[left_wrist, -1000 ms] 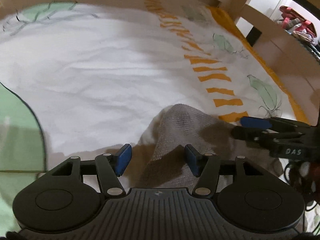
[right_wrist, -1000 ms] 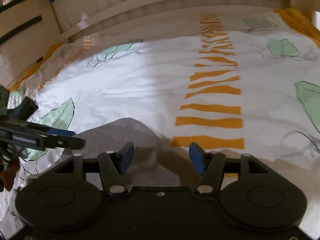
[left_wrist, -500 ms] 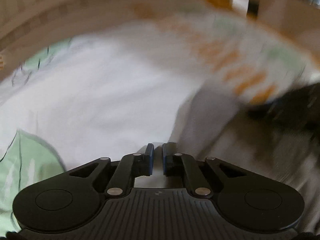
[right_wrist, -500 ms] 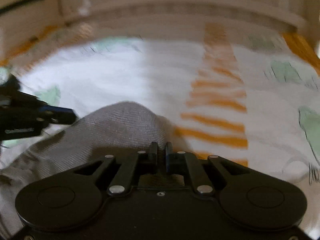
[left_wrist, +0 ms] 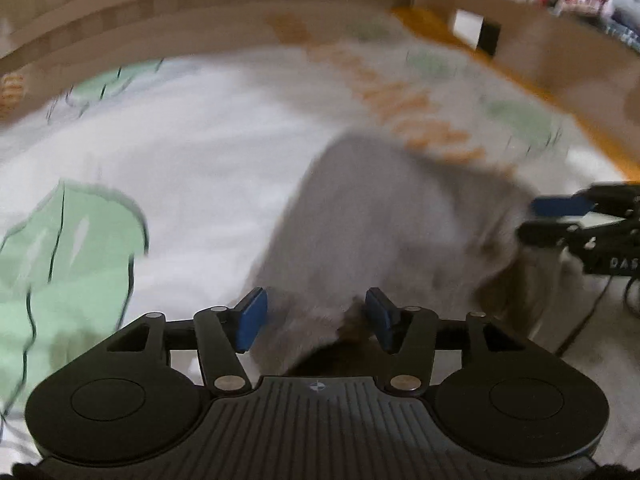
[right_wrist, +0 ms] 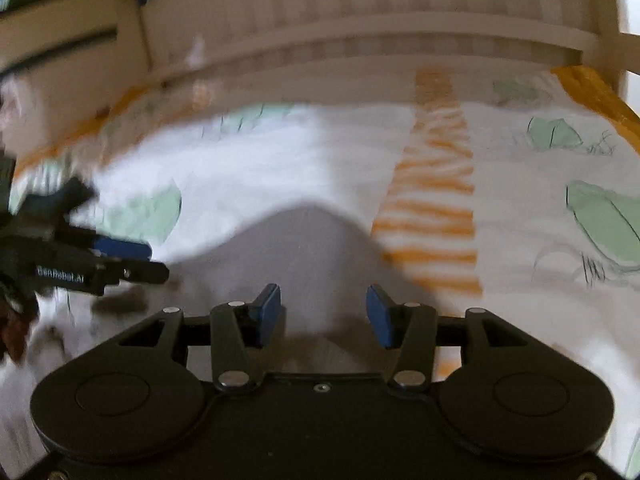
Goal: Fold large clothes
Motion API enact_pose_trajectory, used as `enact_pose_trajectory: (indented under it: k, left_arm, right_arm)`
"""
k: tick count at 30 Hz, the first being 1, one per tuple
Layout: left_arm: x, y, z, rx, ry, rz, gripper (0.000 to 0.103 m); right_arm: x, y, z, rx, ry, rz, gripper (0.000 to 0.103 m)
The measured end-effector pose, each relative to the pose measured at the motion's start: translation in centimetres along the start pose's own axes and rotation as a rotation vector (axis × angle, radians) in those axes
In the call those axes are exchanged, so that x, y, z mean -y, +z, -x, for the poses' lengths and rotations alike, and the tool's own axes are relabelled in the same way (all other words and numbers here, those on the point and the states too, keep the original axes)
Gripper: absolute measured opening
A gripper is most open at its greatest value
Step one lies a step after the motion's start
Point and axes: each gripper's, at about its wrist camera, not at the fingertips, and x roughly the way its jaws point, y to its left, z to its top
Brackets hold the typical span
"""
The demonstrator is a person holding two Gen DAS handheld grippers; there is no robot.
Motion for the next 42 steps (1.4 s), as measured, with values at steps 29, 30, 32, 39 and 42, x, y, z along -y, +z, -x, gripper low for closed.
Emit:
enact_pose_trajectory:
  k: [29, 30, 32, 39, 42]
  left_arm:
    - [-4.2, 7.1, -6.1, -0.095, -0.138, 0.078, 0.071]
    - [-4.0, 7.1, -6.5, -0.098, -0.136, 0.062, 0.071]
    - [-3.8, 7.1, -7.0, -0.101, -0.147, 0.045, 0.071]
    - [-2.7, 6.7, -3.7, 0.027, -0.102, -0.038, 0.004]
    - [-1.4, 5.5, -0.1, 0.142, -0.074, -0.100, 0.004]
  right_arm:
    - [3.6, 6.6, -8.7, -0.098, 0.072, -0.094, 0.071]
    - [3.6, 6.5, -9.3, -0.111, 0.075, -0.098, 0.071]
    - [3.7, 6.2, -10.0, -0.134, 0.091, -0.110, 0.070]
    - [2.1, 5.6, -8.8, -0.108, 0.077, -0.039, 0.015]
    - [1.6, 5.5, -5.6, -0.018, 0.088, -0.021, 0.015]
